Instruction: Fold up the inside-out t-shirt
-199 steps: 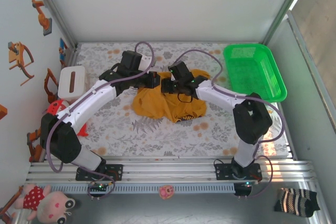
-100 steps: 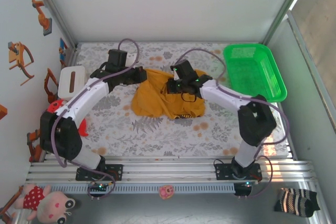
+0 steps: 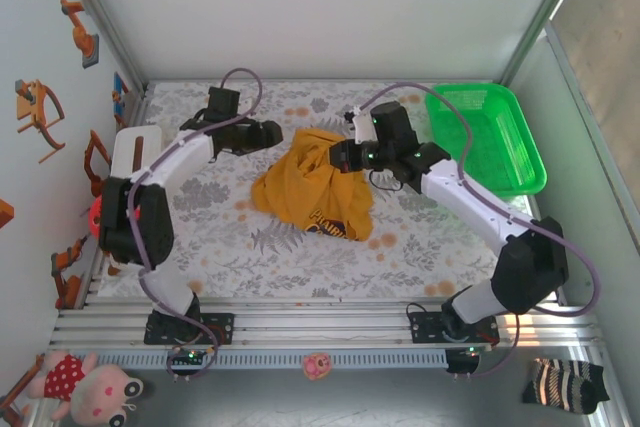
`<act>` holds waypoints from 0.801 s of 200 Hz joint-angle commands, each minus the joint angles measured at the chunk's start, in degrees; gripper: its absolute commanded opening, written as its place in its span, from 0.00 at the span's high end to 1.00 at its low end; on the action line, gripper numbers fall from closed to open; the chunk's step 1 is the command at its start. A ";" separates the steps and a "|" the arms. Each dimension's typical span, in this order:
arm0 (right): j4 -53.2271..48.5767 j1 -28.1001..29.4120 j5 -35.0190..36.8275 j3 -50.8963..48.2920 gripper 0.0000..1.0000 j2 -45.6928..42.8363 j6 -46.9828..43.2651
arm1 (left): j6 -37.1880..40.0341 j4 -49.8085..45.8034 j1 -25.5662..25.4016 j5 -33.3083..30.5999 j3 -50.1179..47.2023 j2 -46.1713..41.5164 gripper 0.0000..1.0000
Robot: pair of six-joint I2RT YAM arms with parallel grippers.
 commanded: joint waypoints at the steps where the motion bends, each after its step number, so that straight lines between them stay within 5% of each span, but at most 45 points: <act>1: 4.92 -1.12 -2.97 -1.58 1.00 0.43 1.90 | -3.63 3.35 -2.42 0.44 -5.79 -9.76 0.27; 57: 6.02 -1.82 -3.08 -4.13 1.00 0.55 2.99 | -6.32 11.52 -14.96 -0.09 -13.09 -15.35 0.35; 89: 6.83 -2.02 -2.80 -5.48 1.00 0.13 3.85 | -6.39 13.73 -16.33 1.78 -11.60 -11.21 0.50; 160: 7.17 -2.35 -2.80 -6.00 1.00 0.00 4.29 | -5.78 14.34 -17.31 3.20 -8.69 -5.68 0.62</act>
